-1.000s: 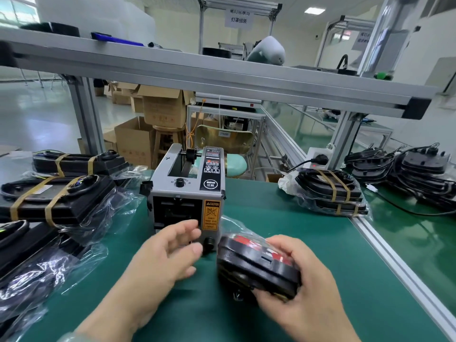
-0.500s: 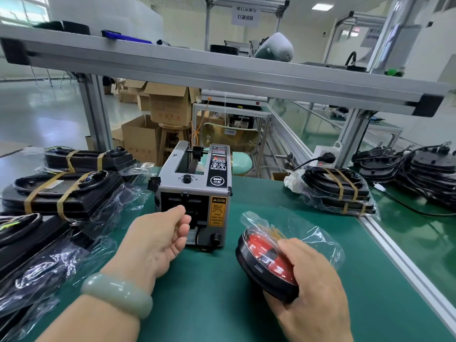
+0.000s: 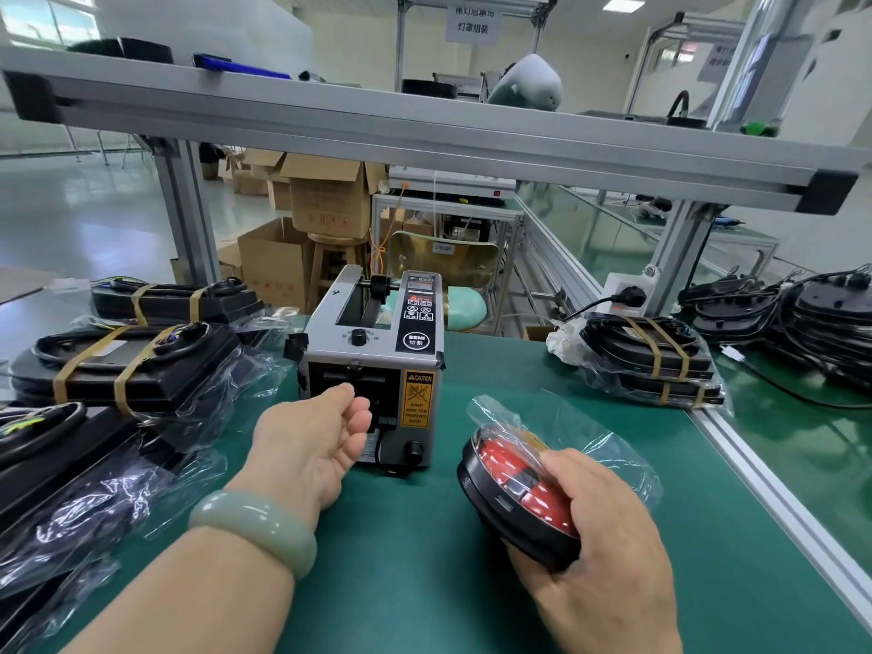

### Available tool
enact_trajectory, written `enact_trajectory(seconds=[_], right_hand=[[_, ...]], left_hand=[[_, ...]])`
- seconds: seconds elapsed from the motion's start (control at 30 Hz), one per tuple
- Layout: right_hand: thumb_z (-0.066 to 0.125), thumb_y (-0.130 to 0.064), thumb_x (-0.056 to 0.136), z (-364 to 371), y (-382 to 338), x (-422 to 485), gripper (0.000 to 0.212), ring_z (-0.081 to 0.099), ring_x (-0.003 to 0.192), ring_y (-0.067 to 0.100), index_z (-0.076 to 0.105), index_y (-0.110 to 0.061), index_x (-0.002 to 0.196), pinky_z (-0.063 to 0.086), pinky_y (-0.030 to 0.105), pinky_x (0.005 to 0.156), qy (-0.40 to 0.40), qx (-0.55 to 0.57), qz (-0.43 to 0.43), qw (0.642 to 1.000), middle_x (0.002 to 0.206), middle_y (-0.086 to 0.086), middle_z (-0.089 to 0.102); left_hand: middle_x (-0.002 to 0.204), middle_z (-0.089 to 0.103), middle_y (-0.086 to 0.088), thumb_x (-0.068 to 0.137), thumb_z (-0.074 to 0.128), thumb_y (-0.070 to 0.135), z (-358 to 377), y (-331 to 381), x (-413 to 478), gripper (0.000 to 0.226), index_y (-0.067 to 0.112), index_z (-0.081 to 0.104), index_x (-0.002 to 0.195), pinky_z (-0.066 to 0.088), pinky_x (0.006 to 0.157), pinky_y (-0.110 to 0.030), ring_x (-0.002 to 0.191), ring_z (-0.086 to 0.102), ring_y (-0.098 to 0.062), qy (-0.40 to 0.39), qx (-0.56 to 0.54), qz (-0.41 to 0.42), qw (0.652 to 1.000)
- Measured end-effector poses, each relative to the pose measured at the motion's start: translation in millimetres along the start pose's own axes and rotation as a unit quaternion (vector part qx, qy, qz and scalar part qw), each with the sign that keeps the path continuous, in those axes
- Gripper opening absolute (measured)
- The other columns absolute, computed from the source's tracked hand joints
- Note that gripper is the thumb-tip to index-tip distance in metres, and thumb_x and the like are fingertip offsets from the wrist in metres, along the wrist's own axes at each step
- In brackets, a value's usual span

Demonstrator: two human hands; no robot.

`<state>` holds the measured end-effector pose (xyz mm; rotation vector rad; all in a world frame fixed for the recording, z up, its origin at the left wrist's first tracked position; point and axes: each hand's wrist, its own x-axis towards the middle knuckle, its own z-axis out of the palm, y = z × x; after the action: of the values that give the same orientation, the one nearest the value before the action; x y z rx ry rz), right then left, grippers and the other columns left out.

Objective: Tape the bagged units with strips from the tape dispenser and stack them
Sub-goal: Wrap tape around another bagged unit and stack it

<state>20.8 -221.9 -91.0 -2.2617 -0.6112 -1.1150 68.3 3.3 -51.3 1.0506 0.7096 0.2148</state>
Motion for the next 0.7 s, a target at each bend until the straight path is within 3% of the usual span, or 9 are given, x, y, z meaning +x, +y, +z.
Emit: enact_trajectory(seconds=[0.07,0.2,0.3,0.37,0.53,0.7], right_hand=[[0.091,-0.020,0.046,0,1,-2,0.079,0.053,0.103,0.020,0.054,-0.018,0.116,0.038,0.027,0.091,-0.007,0.001,0.006,1.000,0.110,-0.002,0.059],[0.088,-0.023,0.050,-1,1,-1,0.067,0.054,0.102,0.020,0.065,-0.009,0.112,0.041,0.030,0.089,-0.011,-0.007,0.013,1.000,0.110,0.007,0.066],[0.091,-0.020,0.046,0,0,-2,0.078,0.053,0.101,0.019,0.055,-0.018,0.115,0.039,0.026,0.089,-0.008,0.001,0.009,1.000,0.110,0.001,0.062],[0.085,-0.024,0.050,-1,-2,-1,0.074,0.053,0.101,0.019,0.052,-0.019,0.116,0.037,0.024,0.089,-0.001,0.007,0.004,1.000,0.110,-0.005,0.058],[0.078,-0.029,0.052,-1,-2,0,0.062,0.064,0.096,0.028,0.067,-0.005,0.108,0.044,0.035,0.085,-0.015,-0.013,0.033,0.999,0.108,0.009,0.067],[0.086,-0.023,0.050,0,0,-2,0.064,0.054,0.101,0.020,0.068,-0.004,0.108,0.042,0.033,0.088,-0.027,-0.018,0.031,0.999,0.109,0.010,0.067]], left_hand=[[0.066,0.064,0.000,0.090,0.064,0.020,2,-1,2,0.014,0.010,0.063,0.081,0.039,0.033,-0.011,0.034,0.054,0.000,0.018,0.005,0.001,1.000],[0.069,0.065,-0.002,0.087,0.066,0.019,5,-4,6,0.011,0.008,0.064,0.089,0.040,0.033,-0.012,0.046,0.057,-0.005,0.057,0.012,0.017,0.998],[0.067,0.064,-0.003,0.085,0.063,0.015,11,-5,4,0.012,0.007,0.061,0.076,0.039,0.032,-0.012,0.049,0.056,-0.006,0.088,0.019,0.043,0.995],[0.064,0.063,-0.003,0.084,0.061,0.012,13,-6,0,0.015,0.006,0.059,0.070,0.039,0.032,-0.012,0.048,0.055,-0.007,0.101,0.021,0.055,0.993],[0.067,0.062,0.001,0.089,0.060,0.018,2,-6,-2,0.015,0.011,0.060,0.076,0.040,0.038,-0.015,0.048,0.055,-0.004,0.056,0.015,0.009,0.998],[0.058,0.063,0.004,0.096,0.055,0.020,3,-1,-6,0.019,0.014,0.059,0.079,0.039,0.033,-0.009,0.032,0.052,0.002,0.000,-0.005,-0.041,0.999]])
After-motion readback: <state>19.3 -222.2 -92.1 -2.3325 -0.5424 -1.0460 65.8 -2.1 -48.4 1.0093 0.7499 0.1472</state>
